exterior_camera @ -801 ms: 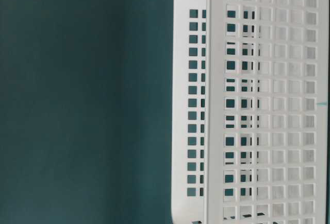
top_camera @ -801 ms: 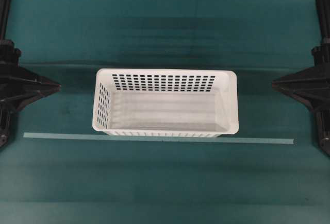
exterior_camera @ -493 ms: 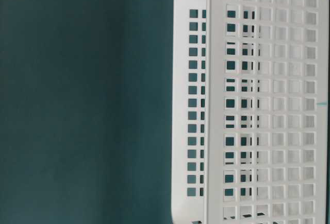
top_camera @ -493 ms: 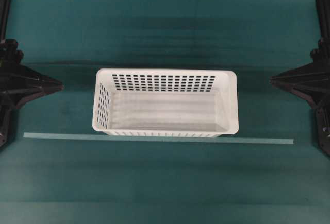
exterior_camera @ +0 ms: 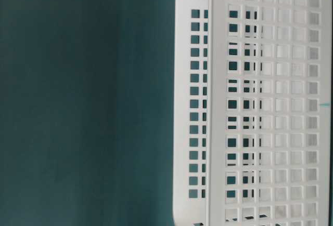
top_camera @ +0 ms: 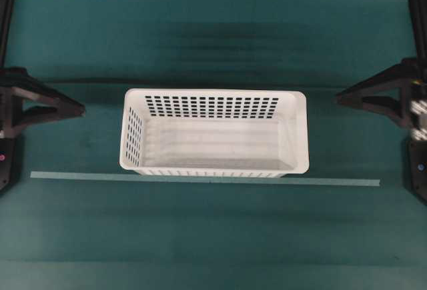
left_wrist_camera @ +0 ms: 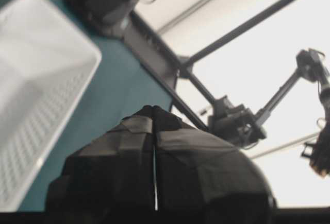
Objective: Lift the white basket with both hands.
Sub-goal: 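Raise both grippers from rest and open them toward the basket, then move both grippers inward to the basket's left and right short rims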
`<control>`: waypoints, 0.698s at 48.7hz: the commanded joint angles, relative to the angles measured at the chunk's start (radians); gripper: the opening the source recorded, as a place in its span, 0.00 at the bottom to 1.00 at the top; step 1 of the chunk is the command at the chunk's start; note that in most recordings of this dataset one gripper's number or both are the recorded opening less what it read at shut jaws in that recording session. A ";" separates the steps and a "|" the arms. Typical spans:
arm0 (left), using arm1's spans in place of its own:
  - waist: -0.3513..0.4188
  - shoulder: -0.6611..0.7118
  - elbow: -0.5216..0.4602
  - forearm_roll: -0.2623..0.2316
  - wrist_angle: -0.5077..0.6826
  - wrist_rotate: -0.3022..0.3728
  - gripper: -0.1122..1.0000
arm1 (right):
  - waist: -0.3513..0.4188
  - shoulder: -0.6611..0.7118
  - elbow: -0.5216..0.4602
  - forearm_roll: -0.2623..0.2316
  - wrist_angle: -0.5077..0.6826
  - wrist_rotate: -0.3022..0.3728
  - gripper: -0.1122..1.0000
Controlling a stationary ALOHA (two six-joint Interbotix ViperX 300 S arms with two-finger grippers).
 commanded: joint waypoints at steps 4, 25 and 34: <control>-0.002 0.087 -0.081 0.003 0.034 -0.150 0.05 | -0.026 0.091 -0.086 -0.023 0.080 0.227 0.10; 0.048 0.276 -0.160 0.017 0.456 -0.479 0.05 | -0.038 0.325 -0.201 -0.202 0.523 0.497 0.10; 0.055 0.365 -0.192 0.017 0.580 -0.479 0.05 | -0.020 0.440 -0.272 -0.230 0.595 0.526 0.10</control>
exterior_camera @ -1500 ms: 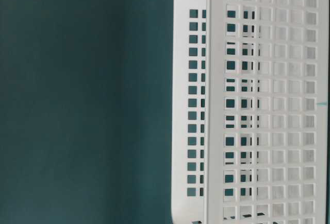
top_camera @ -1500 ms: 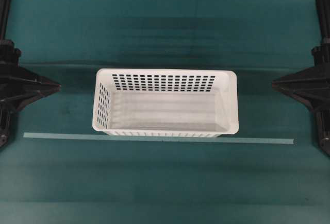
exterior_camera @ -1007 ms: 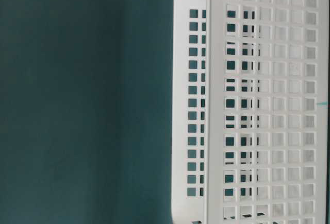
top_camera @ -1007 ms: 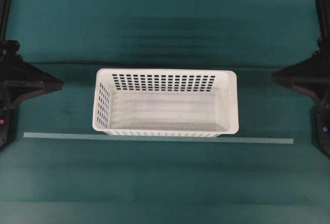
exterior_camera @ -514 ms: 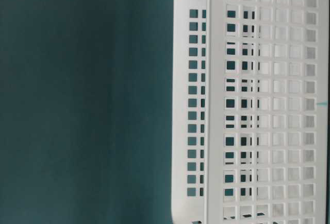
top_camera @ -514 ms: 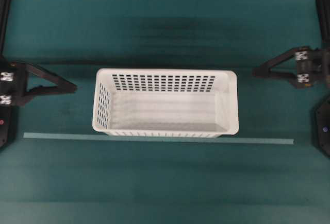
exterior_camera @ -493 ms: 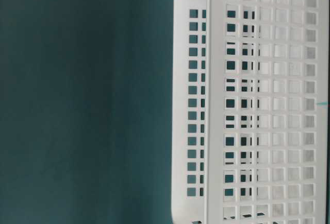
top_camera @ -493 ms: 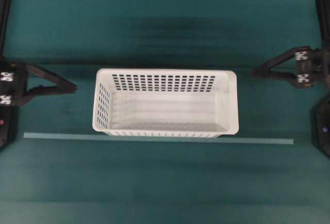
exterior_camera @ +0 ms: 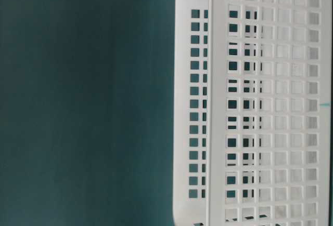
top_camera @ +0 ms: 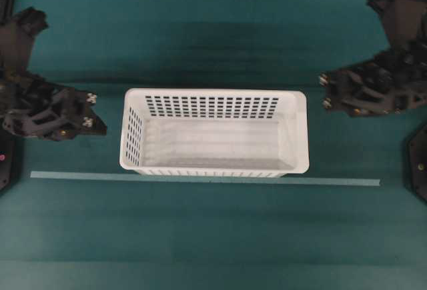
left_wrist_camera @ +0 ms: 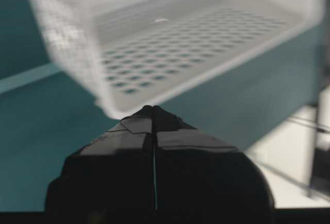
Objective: Lift the white basket with both hands.
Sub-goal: 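Move both grippers inward to the basket's left and right short rims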
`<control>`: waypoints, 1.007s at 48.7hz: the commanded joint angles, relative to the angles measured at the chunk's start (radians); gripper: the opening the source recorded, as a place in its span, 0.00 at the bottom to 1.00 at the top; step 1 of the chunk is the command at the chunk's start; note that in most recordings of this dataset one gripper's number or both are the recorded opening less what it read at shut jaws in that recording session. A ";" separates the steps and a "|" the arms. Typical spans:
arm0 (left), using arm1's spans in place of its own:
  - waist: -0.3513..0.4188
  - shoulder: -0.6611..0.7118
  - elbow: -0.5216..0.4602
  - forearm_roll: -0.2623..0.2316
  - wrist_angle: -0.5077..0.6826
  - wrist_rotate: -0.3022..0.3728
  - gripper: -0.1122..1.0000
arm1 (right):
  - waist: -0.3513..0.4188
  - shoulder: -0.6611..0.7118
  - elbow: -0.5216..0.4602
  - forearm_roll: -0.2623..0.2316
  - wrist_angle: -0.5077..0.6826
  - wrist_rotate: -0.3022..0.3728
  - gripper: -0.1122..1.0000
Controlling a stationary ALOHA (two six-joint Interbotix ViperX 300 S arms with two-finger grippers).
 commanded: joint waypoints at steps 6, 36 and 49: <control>0.006 0.086 -0.055 0.005 0.025 -0.003 0.05 | 0.032 0.123 -0.074 -0.005 0.089 0.021 0.10; -0.008 0.095 -0.043 0.005 0.000 -0.006 0.07 | 0.025 0.137 -0.048 0.074 0.150 0.032 0.24; -0.008 0.089 -0.035 0.005 -0.002 0.006 0.42 | 0.012 0.137 -0.048 0.092 0.086 0.034 0.59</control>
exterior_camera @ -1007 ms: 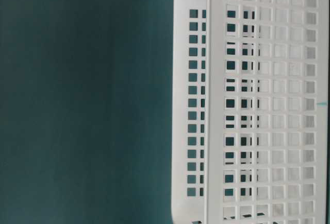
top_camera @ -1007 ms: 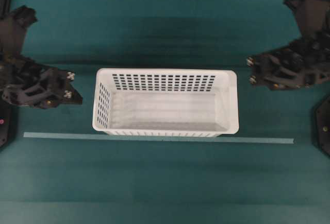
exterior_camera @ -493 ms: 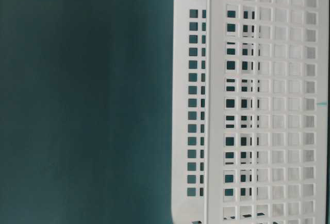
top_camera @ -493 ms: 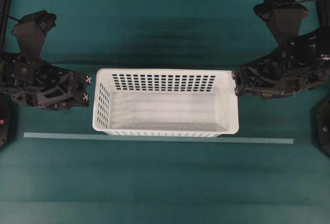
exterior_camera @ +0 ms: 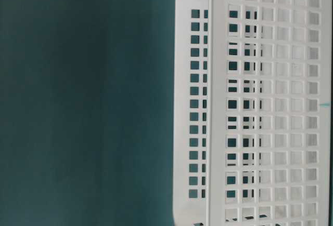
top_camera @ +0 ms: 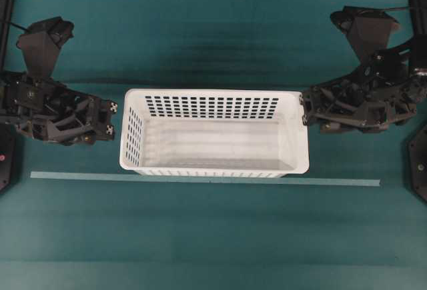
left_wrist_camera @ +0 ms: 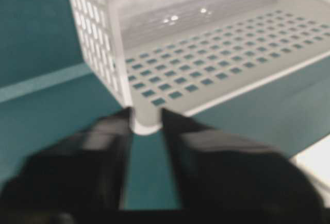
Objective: Lift the white basket with both hands.
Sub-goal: 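Move both grippers inward to the basket's left and right short rims, then close both grippers on the basket's side rims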
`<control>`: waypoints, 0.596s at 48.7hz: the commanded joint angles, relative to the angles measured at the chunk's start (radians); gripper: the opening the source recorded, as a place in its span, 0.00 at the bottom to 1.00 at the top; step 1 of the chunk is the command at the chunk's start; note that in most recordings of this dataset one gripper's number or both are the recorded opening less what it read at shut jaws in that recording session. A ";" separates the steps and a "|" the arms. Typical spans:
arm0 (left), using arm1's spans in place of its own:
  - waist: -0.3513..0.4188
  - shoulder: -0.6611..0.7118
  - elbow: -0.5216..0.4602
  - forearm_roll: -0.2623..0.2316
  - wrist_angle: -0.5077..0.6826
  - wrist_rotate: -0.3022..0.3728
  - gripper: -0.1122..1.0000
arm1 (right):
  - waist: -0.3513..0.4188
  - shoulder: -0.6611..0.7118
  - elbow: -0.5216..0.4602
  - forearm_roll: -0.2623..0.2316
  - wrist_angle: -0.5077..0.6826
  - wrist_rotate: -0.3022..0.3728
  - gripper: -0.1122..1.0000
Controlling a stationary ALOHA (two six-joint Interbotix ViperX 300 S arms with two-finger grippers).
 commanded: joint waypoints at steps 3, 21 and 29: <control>0.000 0.006 -0.014 0.003 -0.006 -0.002 0.59 | -0.002 0.012 -0.005 0.005 -0.075 0.005 0.71; 0.035 0.052 -0.003 0.003 -0.011 -0.003 0.95 | 0.011 0.086 0.035 0.005 -0.190 0.058 0.96; 0.041 0.118 0.017 0.003 -0.066 -0.005 0.95 | 0.020 0.137 0.051 -0.003 -0.245 0.058 0.96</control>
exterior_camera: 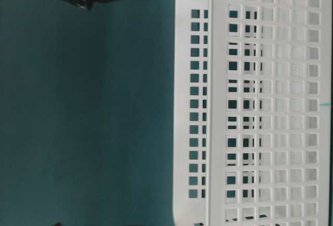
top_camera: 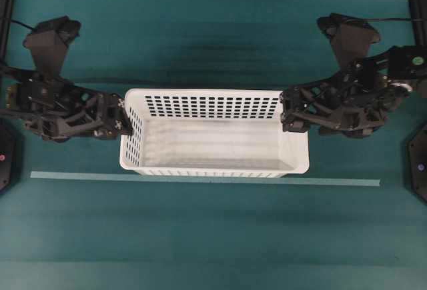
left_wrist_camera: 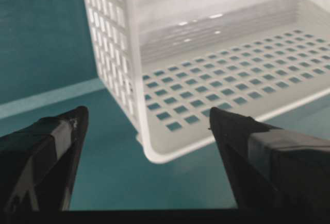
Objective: Lift the white basket with both hands.
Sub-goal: 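Close both grippers on the basket's side rims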
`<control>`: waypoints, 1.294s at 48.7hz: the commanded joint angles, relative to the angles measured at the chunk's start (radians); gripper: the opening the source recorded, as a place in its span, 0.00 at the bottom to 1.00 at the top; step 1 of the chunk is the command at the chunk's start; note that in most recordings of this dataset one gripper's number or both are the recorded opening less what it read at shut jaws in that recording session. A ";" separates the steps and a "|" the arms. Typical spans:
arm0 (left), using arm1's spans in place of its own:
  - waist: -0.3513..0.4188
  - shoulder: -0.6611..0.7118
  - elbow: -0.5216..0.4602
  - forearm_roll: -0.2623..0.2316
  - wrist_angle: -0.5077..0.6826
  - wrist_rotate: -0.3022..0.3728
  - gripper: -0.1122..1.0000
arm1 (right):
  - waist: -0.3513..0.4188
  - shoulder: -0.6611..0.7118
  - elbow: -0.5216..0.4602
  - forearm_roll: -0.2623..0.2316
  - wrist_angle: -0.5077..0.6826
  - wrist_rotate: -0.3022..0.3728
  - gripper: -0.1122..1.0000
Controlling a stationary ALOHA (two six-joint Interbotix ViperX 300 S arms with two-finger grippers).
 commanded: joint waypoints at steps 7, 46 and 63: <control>0.006 0.137 0.002 0.003 -0.100 -0.003 0.95 | 0.025 0.091 0.009 -0.002 -0.060 0.023 0.96; 0.006 0.268 0.023 0.003 -0.189 0.000 0.94 | 0.034 0.219 0.041 -0.003 -0.207 0.043 0.96; 0.005 0.276 0.015 0.003 -0.198 -0.002 0.76 | 0.025 0.219 0.041 0.005 -0.221 0.046 0.85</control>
